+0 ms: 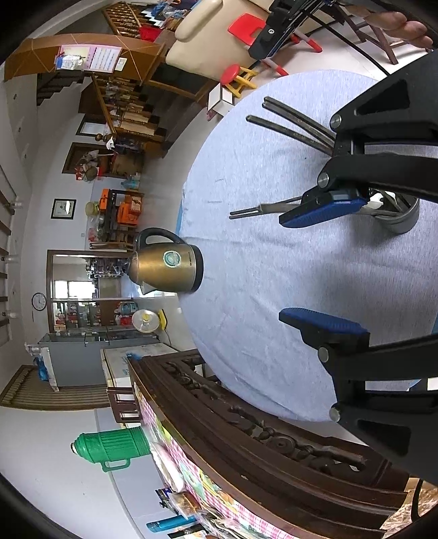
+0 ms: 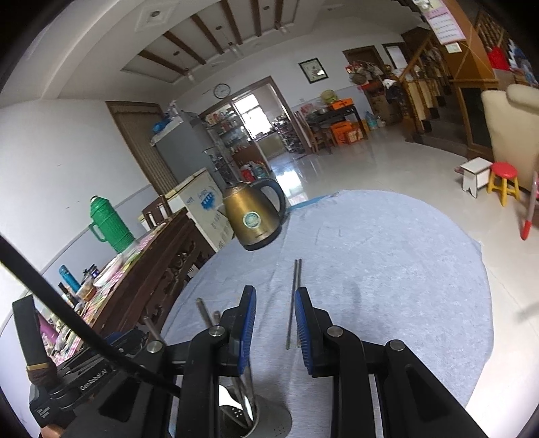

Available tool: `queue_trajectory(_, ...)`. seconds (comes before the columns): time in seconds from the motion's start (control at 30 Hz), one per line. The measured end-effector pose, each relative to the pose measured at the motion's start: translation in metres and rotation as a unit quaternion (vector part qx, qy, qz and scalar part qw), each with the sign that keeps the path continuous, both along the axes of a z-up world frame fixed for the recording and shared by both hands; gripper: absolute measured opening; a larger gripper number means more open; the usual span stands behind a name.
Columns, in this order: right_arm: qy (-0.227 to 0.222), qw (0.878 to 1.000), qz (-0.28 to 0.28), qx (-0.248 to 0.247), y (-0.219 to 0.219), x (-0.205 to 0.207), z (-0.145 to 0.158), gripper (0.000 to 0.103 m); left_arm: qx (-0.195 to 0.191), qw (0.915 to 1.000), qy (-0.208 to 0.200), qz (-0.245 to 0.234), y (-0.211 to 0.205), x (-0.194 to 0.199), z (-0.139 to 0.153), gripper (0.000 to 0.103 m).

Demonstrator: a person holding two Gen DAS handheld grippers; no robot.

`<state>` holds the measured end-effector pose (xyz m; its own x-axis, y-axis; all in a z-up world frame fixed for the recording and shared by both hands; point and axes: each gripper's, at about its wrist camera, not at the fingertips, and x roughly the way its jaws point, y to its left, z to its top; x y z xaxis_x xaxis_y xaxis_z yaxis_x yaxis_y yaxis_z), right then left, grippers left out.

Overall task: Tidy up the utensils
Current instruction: 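Move both open grippers to the last pair of chopsticks on the cloth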

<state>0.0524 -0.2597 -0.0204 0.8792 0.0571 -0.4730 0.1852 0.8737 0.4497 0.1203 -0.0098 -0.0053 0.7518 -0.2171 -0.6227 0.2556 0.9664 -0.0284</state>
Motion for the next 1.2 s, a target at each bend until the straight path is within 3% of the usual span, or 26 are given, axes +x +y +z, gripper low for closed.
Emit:
queue_trajectory(0.4,0.053,0.998,-0.008,0.02,-0.013,0.017,-0.035,0.026,0.003,0.9997,0.015,0.021,0.011,0.017,-0.014,0.054)
queue_trajectory(0.9,0.147,0.986,-0.015,0.076,-0.038,0.047,-0.11,0.026,0.005,0.9936,0.095,0.061,0.035,0.059,-0.066,0.054)
queue_trajectory(1.2,0.171,0.982,0.003,0.078,-0.041,0.074,-0.122,0.026,0.013,0.9889,0.129,0.072,0.039,0.073,-0.09,0.054)
